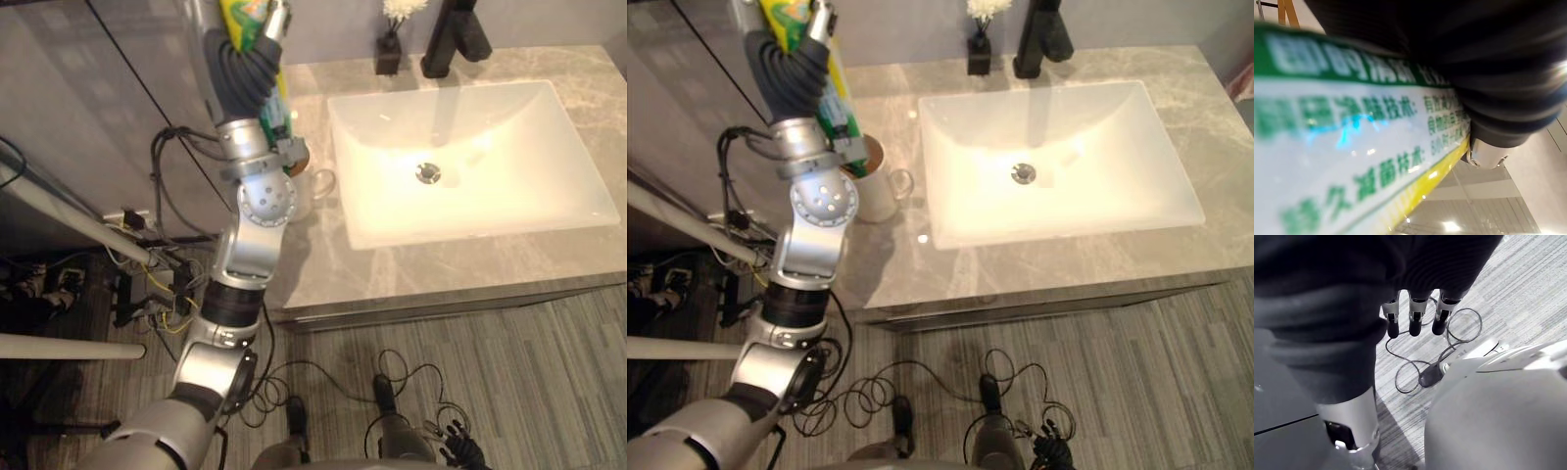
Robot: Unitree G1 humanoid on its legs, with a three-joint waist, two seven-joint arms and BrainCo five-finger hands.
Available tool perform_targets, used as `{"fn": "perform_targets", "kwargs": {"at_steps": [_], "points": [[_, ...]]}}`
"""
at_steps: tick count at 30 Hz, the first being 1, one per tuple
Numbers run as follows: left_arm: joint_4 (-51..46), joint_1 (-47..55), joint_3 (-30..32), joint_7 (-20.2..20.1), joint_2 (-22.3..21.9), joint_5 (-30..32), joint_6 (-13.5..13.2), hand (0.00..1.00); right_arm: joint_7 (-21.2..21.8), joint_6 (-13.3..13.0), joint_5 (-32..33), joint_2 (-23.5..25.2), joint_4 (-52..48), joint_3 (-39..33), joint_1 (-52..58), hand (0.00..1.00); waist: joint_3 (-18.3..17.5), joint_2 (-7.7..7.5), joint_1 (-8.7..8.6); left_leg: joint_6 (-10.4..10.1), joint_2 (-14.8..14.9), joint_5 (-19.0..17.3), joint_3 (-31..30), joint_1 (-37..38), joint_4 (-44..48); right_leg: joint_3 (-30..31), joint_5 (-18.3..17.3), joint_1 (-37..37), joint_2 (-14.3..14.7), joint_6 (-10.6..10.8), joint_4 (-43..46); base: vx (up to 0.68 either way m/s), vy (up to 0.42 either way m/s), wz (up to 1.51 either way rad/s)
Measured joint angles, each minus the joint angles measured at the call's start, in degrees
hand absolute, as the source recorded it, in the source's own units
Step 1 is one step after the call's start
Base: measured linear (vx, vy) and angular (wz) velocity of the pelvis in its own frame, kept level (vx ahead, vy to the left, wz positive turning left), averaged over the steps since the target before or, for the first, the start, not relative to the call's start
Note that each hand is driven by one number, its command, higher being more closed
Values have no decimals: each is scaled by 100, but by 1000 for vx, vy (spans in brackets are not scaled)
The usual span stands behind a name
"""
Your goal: Organize washtable
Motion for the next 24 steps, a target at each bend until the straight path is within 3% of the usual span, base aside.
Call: {"fn": "perform_targets", "kwargs": {"at_steps": [19, 24], "points": [[8, 0, 1, 3, 0, 0, 11, 100, -5, -92, 11, -11, -118, 93, -12, 0, 90, -6, 2, 0, -45, 0, -2, -114, 27, 32, 42, -111, -44, 10, 0, 16, 2, 0], [7, 0, 1, 3, 0, 1, 12, 100, -11, -96, 12, -7, -120, 158, -71, 0, 146, -75, 1, 1, -75, 0, -13, -139, 43, 34, 53, -127, -74, 26, 0, 29, 8, 1]]}}
